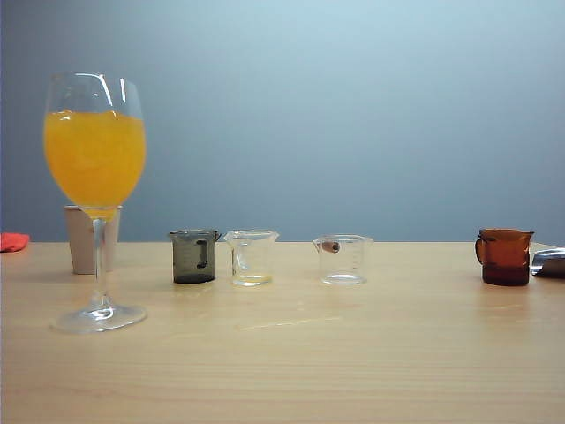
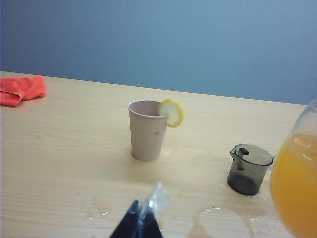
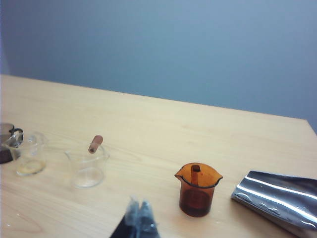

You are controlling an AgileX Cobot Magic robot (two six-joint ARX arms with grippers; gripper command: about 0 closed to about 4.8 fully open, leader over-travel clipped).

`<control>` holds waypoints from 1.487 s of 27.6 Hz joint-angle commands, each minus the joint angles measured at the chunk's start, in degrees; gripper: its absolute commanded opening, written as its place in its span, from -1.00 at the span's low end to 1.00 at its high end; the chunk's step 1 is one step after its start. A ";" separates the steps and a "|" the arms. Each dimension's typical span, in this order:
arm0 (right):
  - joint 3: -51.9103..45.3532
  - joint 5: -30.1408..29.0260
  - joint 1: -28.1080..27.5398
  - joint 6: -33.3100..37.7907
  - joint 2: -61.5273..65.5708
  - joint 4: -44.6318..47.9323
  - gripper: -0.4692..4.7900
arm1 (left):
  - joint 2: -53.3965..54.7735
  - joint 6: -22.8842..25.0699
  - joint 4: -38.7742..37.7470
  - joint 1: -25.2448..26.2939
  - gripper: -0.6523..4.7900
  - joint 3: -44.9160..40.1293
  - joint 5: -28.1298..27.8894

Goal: Pick up the third measuring cup from the left, pour the pineapple juice inside into the goblet, and finally put the measuring cup back in its original place.

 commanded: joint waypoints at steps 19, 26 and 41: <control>-7.28 15.39 -0.55 0.48 -1.84 4.92 -0.82 | 0.02 0.17 0.48 0.00 -0.76 0.24 0.22; -7.28 11.19 -0.52 0.46 -1.84 4.98 -0.82 | 0.02 0.17 0.48 0.00 -0.76 0.24 0.22; -7.28 10.08 -0.52 0.44 -1.84 4.57 -0.82 | 0.02 0.17 0.48 0.00 -0.76 0.24 0.22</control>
